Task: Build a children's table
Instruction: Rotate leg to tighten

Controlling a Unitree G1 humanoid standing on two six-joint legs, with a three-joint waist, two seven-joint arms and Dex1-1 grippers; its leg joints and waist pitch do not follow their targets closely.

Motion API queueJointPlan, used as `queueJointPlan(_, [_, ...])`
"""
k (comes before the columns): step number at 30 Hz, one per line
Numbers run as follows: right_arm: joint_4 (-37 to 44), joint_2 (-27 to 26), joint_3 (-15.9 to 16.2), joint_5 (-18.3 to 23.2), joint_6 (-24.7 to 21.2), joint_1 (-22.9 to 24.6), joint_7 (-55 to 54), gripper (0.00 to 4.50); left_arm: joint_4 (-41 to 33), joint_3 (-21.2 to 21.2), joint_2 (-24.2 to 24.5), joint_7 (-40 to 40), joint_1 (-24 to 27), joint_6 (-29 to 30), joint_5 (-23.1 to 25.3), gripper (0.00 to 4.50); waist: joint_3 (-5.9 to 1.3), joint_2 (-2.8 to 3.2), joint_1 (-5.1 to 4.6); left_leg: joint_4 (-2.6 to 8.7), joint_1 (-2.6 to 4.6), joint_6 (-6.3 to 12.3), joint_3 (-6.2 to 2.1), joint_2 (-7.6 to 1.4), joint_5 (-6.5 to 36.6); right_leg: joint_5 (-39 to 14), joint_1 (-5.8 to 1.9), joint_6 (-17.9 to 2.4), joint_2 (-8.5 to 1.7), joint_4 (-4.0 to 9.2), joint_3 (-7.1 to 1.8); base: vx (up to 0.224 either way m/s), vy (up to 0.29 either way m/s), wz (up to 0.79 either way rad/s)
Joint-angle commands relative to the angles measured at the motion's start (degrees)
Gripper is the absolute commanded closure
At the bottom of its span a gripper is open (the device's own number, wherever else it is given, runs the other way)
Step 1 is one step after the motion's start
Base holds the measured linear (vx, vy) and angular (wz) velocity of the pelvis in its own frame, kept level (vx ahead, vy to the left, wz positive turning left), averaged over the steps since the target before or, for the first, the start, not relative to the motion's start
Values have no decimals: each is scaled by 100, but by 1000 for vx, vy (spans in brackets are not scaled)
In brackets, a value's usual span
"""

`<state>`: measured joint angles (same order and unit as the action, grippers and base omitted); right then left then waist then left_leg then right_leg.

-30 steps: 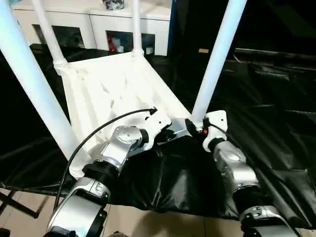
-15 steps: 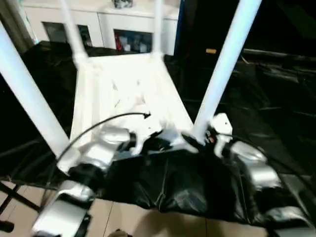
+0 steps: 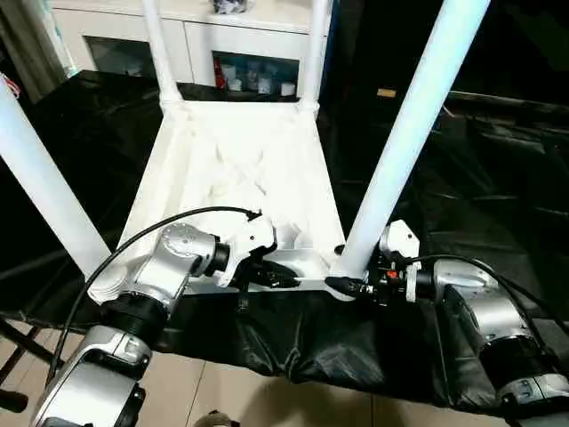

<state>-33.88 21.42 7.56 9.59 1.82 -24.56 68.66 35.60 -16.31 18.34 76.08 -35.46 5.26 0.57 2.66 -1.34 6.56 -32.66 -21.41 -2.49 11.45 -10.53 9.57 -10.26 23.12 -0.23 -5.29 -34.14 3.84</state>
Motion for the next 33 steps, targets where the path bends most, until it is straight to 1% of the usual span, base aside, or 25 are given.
queueJointPlan(1, [148,11,142,26,-26,-18,130,162,-236,-24,-59,109,-36,-29,-167,450,-365,-49,3,314,93,419,-94,-313,1069,-746,-281,-1481,-347,313,-238,0,0,0])
queueJointPlan(4, [162,-31,154,21,-33,17,133,174,-186,-17,-83,32,-47,-62,-155,450,-363,-51,6,315,93,413,-97,-313,1075,-775,-282,-1480,-352,315,-236,0,0,0])
queueJointPlan(5, [163,-58,157,9,-25,45,99,176,-150,1,-116,-71,-55,-76,-137,450,-361,-29,10,317,98,399,-99,-315,1096,-797,-279,-1479,-353,316,-238,0,0,0])
queueJointPlan(8, [111,-197,64,5,-26,110,-196,178,33,57,-251,-549,-126,-165,-5,450,-365,-29,11,316,97,382,-100,-315,1117,-762,-273,-1465,-354,320,-244,0,0,0])
queueJointPlan(9, [49,-318,-60,40,-81,95,-490,178,126,91,-317,-789,-172,-178,54,450,-357,-31,12,323,105,365,-103,-316,1149,-801,-268,-1462,-353,331,-241,0,0,0])
queueJointPlan(10, [-109,-635,-399,167,-102,34,-1221,180,242,154,-461,-1167,-250,-136,113,450,-347,-29,-19,344,100,277,-111,-306,1277,-1033,-264,-1408,-371,359,-248,0,0,0])
queueJointPlan(11, [-120,-667,-430,181,-100,29,-1286,180,248,159,-477,-1206,-257,-126,119,450,-344,-29,-38,347,100,226,-119,-297,1348,-1170,-256,-1385,-377,372,-247,0,0,0])
queueJointPlan(12, [-145,-730,-447,139,-71,31,-1472,180,280,175,-540,-1382,-290,-93,154,450,-346,-32,-34,353,110,172,-131,-298,1421,-1328,-264,-1346,-394,389,-244,0,0,0])
queueJointPlan(13, [-219,-860,-438,-2,-5,40,-1873,180,338,195,-678,-1697,-357,-27,215,450,-332,-13,-51,365,114,81,-136,-297,1535,-1546,-248,-1254,-380,414,-246,0,0,0])
queueJointPlan(14, [-233,-884,-436,-30,7,41,-1948,180,348,198,-704,-1752,-370,-15,226,450,-338,-22,-61,372,129,35,-142,-295,1593,-1608,-251,-1201,-380,429,-248,0,0,0])
queueJointPlan(15, [-347,-1075,-384,-273,99,48,-2530,180,420,218,-891,-2126,-458,75,292,450,-335,-24,-81,374,108,4,-142,-296,1539,-1534,-245,-1168,-373,414,-255,0,0,0])
queueJointPlan(16, [-393,-1153,-352,-379,135,50,-2762,180,444,223,-961,-2250,-490,109,312,450,-342,-25,-99,372,121,4,-141,-285,1543,-1516,-241,-1159,-371,423,-252,0,0,0])
queueJointPlan(17, [-393,-1153,-352,-379,135,50,-2762,180,444,223,-961,-2250,-490,109,312,450,-347,-30,-106,368,111,13,-144,-280,1524,-1493,-256,-1154,-371,416,-249,0,0,0])
queueJointPlan(18, [-561,-1476,-332,-593,27,-11,-3513,180,494,185,-1168,-2525,-559,154,373,450,-350,-29,-119,357,103,61,-133,-271,1468,-1377,-255,-1164,-363,414,-256,0,0,0])
queueJointPlan(19, [-639,-1645,-341,-662,-35,-50,-3828,180,517,165,-1264,-2644,-587,177,404,450,-341,-23,-138,362,96,57,-133,-272,1442,-1346,-241,-1171,-358,407,-259,0,0,0])
queueJointPlan(20, [-735,-1862,-360,-717,-105,-109,-4139,180,552,162,-1387,-2813,-625,221,432,450,-344,-20,-171,375,95,17,-144,-269,1473,-1456,-256,-1146,-359,414,-248,0,0,0])
queueJointPlan(21, [-747,-1891,-361,-726,-112,-118,-4173,180,556,162,-1402,-2832,-629,227,435,450,-344,-20,-171,375,95,17,-144,-269,1473,-1456,-256,-1146,-359,414,-248,0,0,0])
queueJointPlan(23, [-852,-2147,-229,-864,-143,-225,-4349,180,510,110,-1527,-2841,-613,244,429,450,-340,3,-185,379,105,24,-147,-266,1582,-1547,-249,-1116,-357,436,-249,0,0,0])
queueJointPlan(24, [-855,-2157,-223,-866,-136,-231,-4353,145,507,107,-1531,-2837,-610,243,427,450,-338,1,-195,381,102,28,-145,-267,1599,-1547,-247,-1111,-356,442,-251,0,0,0])
queueJointPlan(25, [-877,-2248,-214,-841,-51,-276,-4402,125,487,80,-1558,-2799,-591,235,416,450,-337,4,-203,382,108,33,-145,-269,1648,-1537,-242,-1103,-350,444,-252,0,0,0])
queueJointPlan(26, [-883,-2275,-236,-811,-14,-288,-4428,111,486,76,-1562,-2789,-587,232,415,450,-332,6,-215,386,101,29,-145,-269,1700,-1547,-240,-1099,-353,449,-253,0,0,0])
queueJointPlan(27, [-855,-2289,-295,-714,-47,-292,-4375,108,461,74,-1544,-2746,-570,225,403,450,-331,11,-212,388,108,23,-147,-270,1725,-1564,-237,-1097,-351,452,-252,0,0,0])
queueJointPlan(30, [-693,-2079,-391,-559,-84,-251,-4042,81,257,78,-1346,-2351,-436,146,285,450,-331,28,-223,397,109,41,-151,-274,1782,-1499,-245,-1117,-348,449,-254,0,0,0])
queueJointPlan(31, [-647,-1988,-408,-554,-79,-237,-3947,72,199,73,-1280,-2214,-395,133,252,450,-342,30,-239,395,89,66,-155,-276,1723,-1338,-263,-1159,-349,425,-254,0,0,0])
queueJointPlan(33, [-587,-1870,-425,-532,-82,-219,-3809,54,133,52,-1195,-2044,-346,85,221,450,-346,19,-256,387,87,103,-152,-277,1659,-1174,-272,-1207,-344,410,-252,0,0,0])
